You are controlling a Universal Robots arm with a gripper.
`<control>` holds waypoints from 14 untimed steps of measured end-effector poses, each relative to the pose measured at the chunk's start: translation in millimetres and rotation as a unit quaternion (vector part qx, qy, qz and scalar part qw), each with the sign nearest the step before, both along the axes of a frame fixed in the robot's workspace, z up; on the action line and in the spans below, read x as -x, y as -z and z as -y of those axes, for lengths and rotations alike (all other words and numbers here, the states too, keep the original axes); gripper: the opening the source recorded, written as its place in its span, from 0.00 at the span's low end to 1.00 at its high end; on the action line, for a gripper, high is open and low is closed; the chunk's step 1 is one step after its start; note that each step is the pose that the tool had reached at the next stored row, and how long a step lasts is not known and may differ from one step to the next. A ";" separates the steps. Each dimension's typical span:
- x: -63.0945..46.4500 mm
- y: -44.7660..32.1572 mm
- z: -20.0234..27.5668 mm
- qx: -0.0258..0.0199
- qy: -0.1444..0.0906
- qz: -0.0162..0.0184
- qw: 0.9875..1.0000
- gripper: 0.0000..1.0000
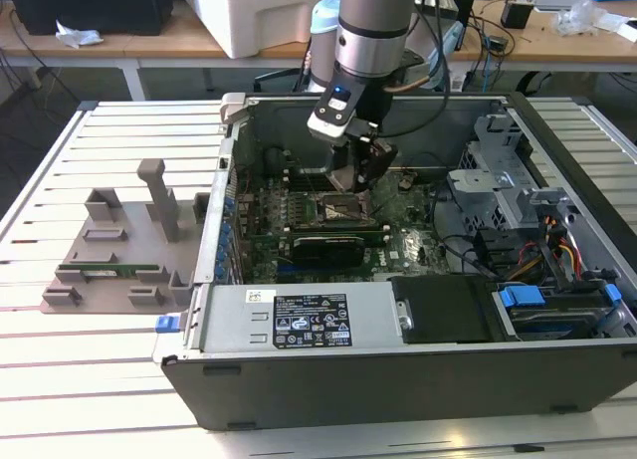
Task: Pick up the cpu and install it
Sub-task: 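Place the cpu into insertion slot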
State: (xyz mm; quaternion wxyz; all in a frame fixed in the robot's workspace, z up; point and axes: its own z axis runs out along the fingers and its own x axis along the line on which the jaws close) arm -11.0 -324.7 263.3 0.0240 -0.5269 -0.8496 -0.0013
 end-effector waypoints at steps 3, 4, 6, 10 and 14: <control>0.0 0.1 0.1 0.002 0.029 0.000 1.000 0.54; 0.0 0.1 0.1 0.002 0.034 0.000 0.999 0.54; 0.0 0.1 0.0 0.007 0.050 0.000 0.999 0.54; 0.0 0.1 0.0 0.014 0.085 0.000 0.996 0.54; 0.0 0.1 0.0 0.018 0.111 0.000 0.994 0.54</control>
